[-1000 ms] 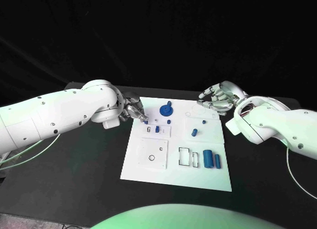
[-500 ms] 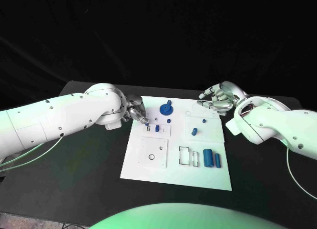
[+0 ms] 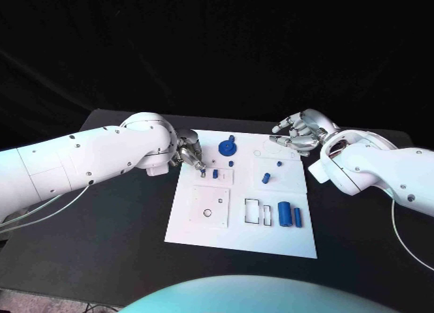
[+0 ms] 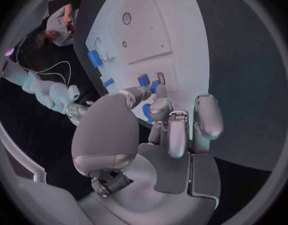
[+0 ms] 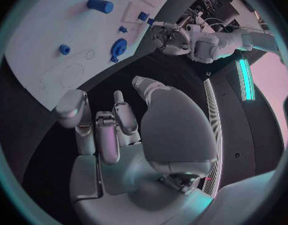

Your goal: Assemble the parts on the task board

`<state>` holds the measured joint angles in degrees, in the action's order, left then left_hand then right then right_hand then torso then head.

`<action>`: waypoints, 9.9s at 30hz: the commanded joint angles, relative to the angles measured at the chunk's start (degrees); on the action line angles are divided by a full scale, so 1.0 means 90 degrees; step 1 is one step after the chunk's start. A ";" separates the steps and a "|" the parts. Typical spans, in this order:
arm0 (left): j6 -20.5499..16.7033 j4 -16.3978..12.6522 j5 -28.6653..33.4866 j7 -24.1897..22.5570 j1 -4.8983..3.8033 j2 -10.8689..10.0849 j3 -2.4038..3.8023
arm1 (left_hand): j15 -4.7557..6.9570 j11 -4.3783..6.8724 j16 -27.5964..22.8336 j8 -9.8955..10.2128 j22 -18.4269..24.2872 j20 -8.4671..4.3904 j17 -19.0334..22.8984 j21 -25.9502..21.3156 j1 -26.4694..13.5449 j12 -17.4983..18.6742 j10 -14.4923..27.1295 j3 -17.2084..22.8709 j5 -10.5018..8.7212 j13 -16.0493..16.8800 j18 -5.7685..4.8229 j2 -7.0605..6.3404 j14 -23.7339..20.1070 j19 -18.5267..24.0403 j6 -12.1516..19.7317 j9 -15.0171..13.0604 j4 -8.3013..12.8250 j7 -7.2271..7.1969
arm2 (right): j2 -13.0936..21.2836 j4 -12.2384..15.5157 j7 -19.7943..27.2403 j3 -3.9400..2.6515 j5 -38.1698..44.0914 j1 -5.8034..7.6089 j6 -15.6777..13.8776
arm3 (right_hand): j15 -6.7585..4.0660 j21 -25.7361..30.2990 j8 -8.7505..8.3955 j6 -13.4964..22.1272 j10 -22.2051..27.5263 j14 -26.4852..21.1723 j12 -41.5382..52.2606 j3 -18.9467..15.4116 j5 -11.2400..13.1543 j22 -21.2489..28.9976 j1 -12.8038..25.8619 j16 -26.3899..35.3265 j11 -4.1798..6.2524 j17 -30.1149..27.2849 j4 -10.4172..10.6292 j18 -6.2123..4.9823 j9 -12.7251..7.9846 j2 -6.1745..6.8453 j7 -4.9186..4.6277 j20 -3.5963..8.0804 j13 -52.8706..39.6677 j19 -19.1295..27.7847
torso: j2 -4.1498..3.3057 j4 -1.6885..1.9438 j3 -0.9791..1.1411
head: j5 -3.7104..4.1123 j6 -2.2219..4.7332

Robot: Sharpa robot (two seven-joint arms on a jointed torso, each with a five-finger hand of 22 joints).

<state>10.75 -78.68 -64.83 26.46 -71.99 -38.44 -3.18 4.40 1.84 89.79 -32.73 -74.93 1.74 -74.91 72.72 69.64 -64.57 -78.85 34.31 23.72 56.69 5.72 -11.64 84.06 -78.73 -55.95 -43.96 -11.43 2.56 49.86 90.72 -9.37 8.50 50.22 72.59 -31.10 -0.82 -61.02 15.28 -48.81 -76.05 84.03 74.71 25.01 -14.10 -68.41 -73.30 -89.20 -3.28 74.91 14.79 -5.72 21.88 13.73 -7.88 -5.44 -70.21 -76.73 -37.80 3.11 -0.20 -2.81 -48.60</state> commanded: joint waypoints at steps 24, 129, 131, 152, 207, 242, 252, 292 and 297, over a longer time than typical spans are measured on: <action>0.0232 0.0060 -0.0007 0.0196 0.0013 0.0088 -0.0032 | 0.0042 0.0004 0.0023 -0.0039 -0.0230 -0.0004 -0.1677 0.0027 -0.0012 -0.0036 -0.0058 0.1106 0.0057 0.0002 -0.0121 0.0069 0.0660 -0.0033 -0.0030 -0.0009 0.1170 -0.0036 | 0.0013 0.0023 0.0024 -0.0001 0.0064 -0.0004 0.0016 | 0.0008 0.0059 0.0044 0.0046 0.0038 0.0575 -0.0020 -0.0001 -0.0043 0.0014 0.0055 0.0043 -0.0001 0.1346 0.0033 -0.0110 0.0011 0.0021 -0.0017 0.0018 0.0010 0.0041 | 0.0003 -0.0003 0.0001 | -0.0007 -0.0014; 0.0022 0.0240 0.0257 0.0526 0.0150 0.0214 -0.0006 | 0.0062 0.0025 0.0023 0.0397 -0.0282 -0.0023 -0.1677 -0.0093 -0.1180 0.0013 -0.0013 -0.0569 0.0165 -0.0025 -0.0123 -0.0117 0.0660 -0.0044 -0.0089 0.0189 -0.0168 -0.0087 | 0.0020 0.0010 0.0021 -0.0001 0.0065 -0.0011 0.0056 | 0.0005 0.0081 0.0092 0.0071 0.0046 0.0572 -0.0022 0.0022 -0.0058 0.0015 0.0046 0.0049 0.0001 0.1334 0.0032 -0.0112 0.0026 0.0032 -0.0016 0.0021 0.0023 0.0043 | 0.0005 -0.0001 -0.0004 | 0.0050 -0.0076; -0.0047 0.0223 0.0273 0.0540 0.0150 0.0195 -0.0001 | 0.0061 0.0021 0.0023 0.0390 -0.0283 -0.0022 -0.1677 -0.0105 -0.1180 0.0012 0.0007 -0.0699 0.0170 -0.0023 -0.0122 -0.0147 0.0660 -0.0043 -0.0043 0.0177 -0.0268 -0.0078 | 0.0020 0.0006 0.0019 -0.0001 0.0065 -0.0012 0.0053 | 0.0005 0.0081 0.0092 0.0071 0.0046 0.0572 -0.0022 0.0022 -0.0058 0.0015 0.0046 0.0049 0.0001 0.1334 0.0032 -0.0112 0.0026 0.0032 -0.0016 0.0021 0.0023 0.0043 | 0.0005 -0.0003 -0.0006 | 0.0050 -0.0072; -0.1196 0.0009 0.0935 -0.0355 0.0109 -0.0041 0.0178 | -0.0096 -0.0183 -0.0685 0.0185 0.0780 0.0093 -0.0121 -0.2017 -0.0823 0.1931 0.1606 -0.1479 0.0240 -0.2089 0.0242 -0.0006 0.0180 0.1111 0.0792 0.0092 -0.0566 0.0166 | 0.0040 -0.0002 0.0017 -0.0001 0.0114 -0.0015 0.0028 | 0.0005 0.0083 0.0096 0.0077 0.0047 0.0573 -0.0022 0.0028 -0.0080 0.0013 0.0048 0.0047 0.0000 0.1338 0.0035 -0.0111 0.0027 0.0028 -0.0017 0.0021 0.0024 0.0043 | 0.0028 0.0003 0.0012 | 0.0078 -0.0042; -0.1305 0.1227 -0.2903 -0.2960 0.0202 0.1359 -0.0331 | -0.0604 -0.0765 -0.1311 0.1044 0.1222 0.0596 0.1974 -0.3863 0.1037 0.3890 0.3102 -0.0794 -0.0763 -0.4419 0.0503 -0.0381 -0.0926 0.2153 0.0996 0.2008 0.0515 0.0599 | -0.0083 -0.0066 0.0503 0.0000 0.0149 -0.0016 -0.0065 | 0.0122 0.3620 0.0605 0.0280 0.2206 -0.1239 -0.2799 0.0748 -0.0121 0.2313 0.0255 0.3060 -0.0091 -0.2644 -0.0430 -0.0524 0.0113 0.0153 -0.0092 -0.0122 0.3393 0.1604 | -0.0030 -0.0047 -0.0004 | 0.0207 0.0134; -0.1101 0.1449 -0.2573 -0.2928 0.0274 0.1476 -0.0326 | -0.0588 -0.0737 -0.0969 0.1266 0.0772 0.0606 0.1610 -0.3369 0.1215 0.3929 0.2522 -0.0441 -0.1000 -0.4704 0.0455 -0.0031 -0.0634 0.1875 0.0515 0.2242 0.0808 0.0639 | -0.0082 -0.0075 0.0485 0.0000 0.0170 -0.0016 -0.0044 | 0.0116 0.3655 0.0641 0.0252 0.2174 -0.1219 -0.2797 0.0754 -0.0111 0.2345 0.0275 0.3094 -0.0085 -0.2655 -0.0445 -0.0527 0.0121 0.0151 -0.0085 -0.0121 0.3431 0.1578 | -0.0026 -0.0044 0.0005 | 0.0182 0.0100; -0.1169 0.1458 -0.2571 -0.2838 0.0276 0.1467 -0.0325 | -0.0497 -0.0646 -0.0816 0.1409 0.0342 0.0500 0.1349 -0.2785 0.1513 0.3888 0.2198 -0.0182 -0.1285 -0.4755 0.0375 0.0245 -0.0406 0.1583 0.0248 0.2302 0.1264 0.0615 | -0.0080 -0.0076 0.0487 0.0000 0.0170 -0.0016 -0.0042 | 0.0114 0.3665 0.0654 0.0241 0.2165 -0.1202 -0.2795 0.0758 -0.0111 0.2354 0.0284 0.3087 -0.0082 -0.2636 -0.0447 -0.0527 0.0124 0.0145 -0.0082 -0.0120 0.3442 0.1569 | -0.0029 -0.0046 0.0003 | 0.0199 0.0099; -0.1208 0.0616 -0.1150 -0.2610 0.0222 0.0383 0.0100 | -0.0499 -0.0648 -0.0863 0.1545 0.0121 0.0501 0.1502 -0.2614 0.1264 0.4042 0.2123 -0.0235 -0.1075 -0.4859 0.0358 0.0268 -0.0385 0.1564 0.0096 0.2328 0.1403 0.0613 | -0.0095 -0.0147 0.0485 0.0000 0.0158 -0.0063 -0.0063 | 0.0111 0.3689 0.0670 0.0238 0.2160 -0.1212 -0.2801 0.0765 -0.0109 0.2376 0.0305 0.3145 -0.0078 -0.2690 -0.0452 -0.0527 0.0125 0.0141 -0.0078 -0.0118 0.3470 0.1553 | 0.0039 0.0046 -0.0017 | 0.0235 0.0135; -0.1149 0.0767 -0.1251 -0.2597 0.0251 0.0434 0.0056 | -0.0499 -0.0647 -0.0865 0.1547 0.0118 0.0500 0.1508 -0.2610 0.1260 0.4044 0.2120 -0.0239 -0.1074 -0.4860 0.0357 0.0266 -0.0387 0.1561 0.0095 0.2328 0.1403 0.0612 | -0.0105 -0.0149 0.0487 0.0000 0.0158 -0.0066 -0.0064 | 0.0111 0.3689 0.0670 0.0238 0.2160 -0.1212 -0.2801 0.0765 -0.0109 0.2376 0.0305 0.3145 -0.0078 -0.2690 -0.0452 -0.0527 0.0125 0.0141 -0.0078 -0.0118 0.3470 0.1553 | 0.0034 0.0034 -0.0022 | 0.0212 0.0130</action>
<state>-1.27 -72.04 -75.85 2.62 -69.78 -34.80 -2.67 -0.12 -4.00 82.09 -19.02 -73.80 6.25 -61.36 49.20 81.55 -28.40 -59.31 32.47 13.72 13.02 9.74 -9.36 80.37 -64.40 -54.69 -22.96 1.11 8.08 48.99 89.36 -5.44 8.50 51.14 72.05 -31.78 0.31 -28.04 21.06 -46.61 -56.19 73.08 49.86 31.66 -15.08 -47.09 -71.03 -61.14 -3.90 50.74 10.69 -9.73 22.95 14.93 -8.64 -6.56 -39.04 -62.72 -37.44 3.51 -0.37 -0.77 -47.40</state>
